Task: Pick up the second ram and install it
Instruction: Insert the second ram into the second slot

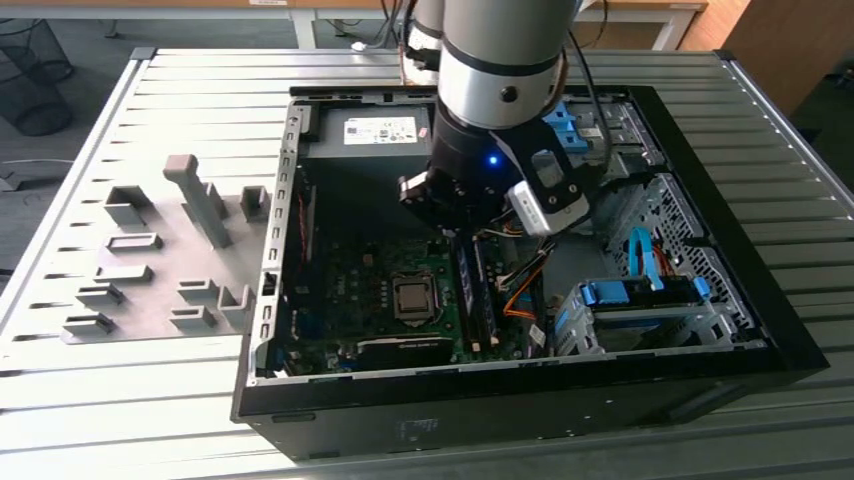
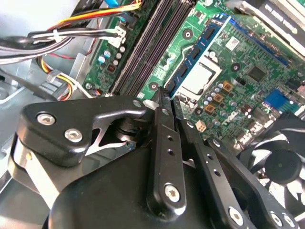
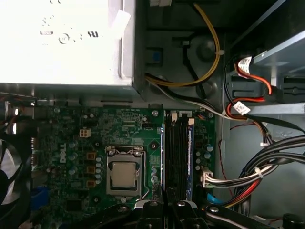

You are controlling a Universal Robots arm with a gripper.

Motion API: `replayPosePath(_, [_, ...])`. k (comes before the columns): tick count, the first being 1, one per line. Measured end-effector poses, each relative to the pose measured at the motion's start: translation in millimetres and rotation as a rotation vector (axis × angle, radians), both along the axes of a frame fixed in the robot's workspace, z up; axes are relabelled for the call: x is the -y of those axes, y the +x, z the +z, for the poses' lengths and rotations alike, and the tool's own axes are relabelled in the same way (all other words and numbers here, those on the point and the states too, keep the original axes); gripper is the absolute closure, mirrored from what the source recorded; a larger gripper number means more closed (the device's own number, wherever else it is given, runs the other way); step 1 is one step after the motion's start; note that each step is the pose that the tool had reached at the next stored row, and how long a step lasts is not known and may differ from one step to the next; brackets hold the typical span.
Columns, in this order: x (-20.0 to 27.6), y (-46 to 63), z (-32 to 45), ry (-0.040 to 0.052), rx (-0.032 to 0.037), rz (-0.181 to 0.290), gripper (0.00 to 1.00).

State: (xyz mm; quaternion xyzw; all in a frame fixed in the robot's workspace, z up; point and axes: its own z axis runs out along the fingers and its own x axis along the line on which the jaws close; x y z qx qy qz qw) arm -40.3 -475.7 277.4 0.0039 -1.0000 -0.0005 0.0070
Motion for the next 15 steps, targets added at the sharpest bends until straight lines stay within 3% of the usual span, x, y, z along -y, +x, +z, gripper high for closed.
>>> replayPosePath(6, [0.5, 8.2, -10.8, 0.0000, -0.0010, -0.002, 0.86])
replayPosePath(15, [0.5, 9.1, -26.2, -0.0001, -0.0010, -0.007, 0.86])
